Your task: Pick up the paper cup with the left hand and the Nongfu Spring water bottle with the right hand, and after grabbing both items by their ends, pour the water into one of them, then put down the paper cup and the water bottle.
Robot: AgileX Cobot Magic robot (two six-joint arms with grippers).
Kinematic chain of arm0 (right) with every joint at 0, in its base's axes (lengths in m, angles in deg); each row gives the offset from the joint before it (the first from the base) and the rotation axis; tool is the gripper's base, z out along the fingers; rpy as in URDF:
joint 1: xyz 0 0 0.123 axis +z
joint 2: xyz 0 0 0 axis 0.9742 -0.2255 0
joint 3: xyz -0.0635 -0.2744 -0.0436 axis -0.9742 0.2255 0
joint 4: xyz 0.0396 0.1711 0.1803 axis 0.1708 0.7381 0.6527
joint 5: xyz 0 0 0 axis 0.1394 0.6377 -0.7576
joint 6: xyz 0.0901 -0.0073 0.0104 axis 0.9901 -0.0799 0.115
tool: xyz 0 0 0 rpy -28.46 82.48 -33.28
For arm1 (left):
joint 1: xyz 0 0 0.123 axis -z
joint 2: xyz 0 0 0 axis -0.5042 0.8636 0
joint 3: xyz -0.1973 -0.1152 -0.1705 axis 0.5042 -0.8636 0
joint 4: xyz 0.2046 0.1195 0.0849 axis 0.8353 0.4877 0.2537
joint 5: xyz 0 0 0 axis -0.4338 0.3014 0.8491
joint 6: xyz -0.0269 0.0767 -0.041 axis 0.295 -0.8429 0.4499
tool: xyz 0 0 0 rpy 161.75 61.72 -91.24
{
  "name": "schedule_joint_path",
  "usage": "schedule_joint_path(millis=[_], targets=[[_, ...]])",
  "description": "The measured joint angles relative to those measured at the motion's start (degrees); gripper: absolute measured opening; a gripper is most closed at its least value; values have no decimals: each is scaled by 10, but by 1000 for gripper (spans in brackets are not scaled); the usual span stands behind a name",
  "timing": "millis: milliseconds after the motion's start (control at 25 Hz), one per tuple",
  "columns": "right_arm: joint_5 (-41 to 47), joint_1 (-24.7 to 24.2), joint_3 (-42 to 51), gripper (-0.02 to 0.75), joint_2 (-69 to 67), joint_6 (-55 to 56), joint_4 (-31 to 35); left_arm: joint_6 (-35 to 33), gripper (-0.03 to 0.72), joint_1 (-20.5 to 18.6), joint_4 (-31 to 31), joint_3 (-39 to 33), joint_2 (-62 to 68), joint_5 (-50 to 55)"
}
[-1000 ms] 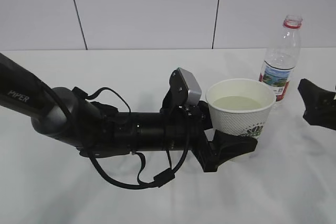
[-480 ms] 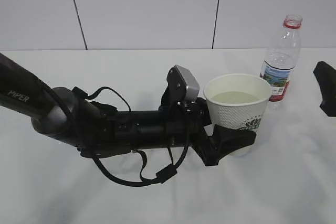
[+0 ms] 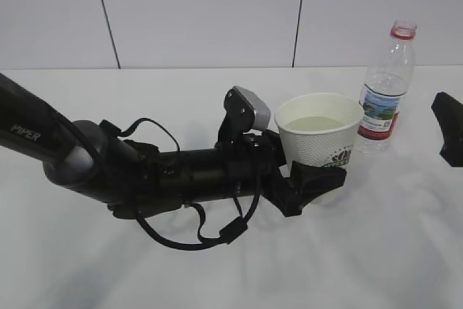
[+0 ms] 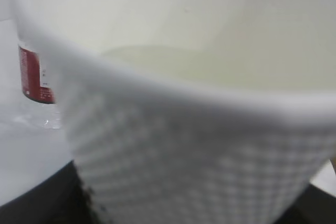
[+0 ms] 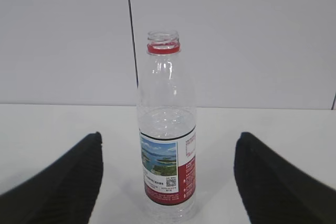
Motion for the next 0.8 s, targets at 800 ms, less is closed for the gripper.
schedule_joint_path(millis=[800], targets=[[3, 0, 0, 586, 0, -10, 1, 0, 506, -55, -28, 0, 0, 26]])
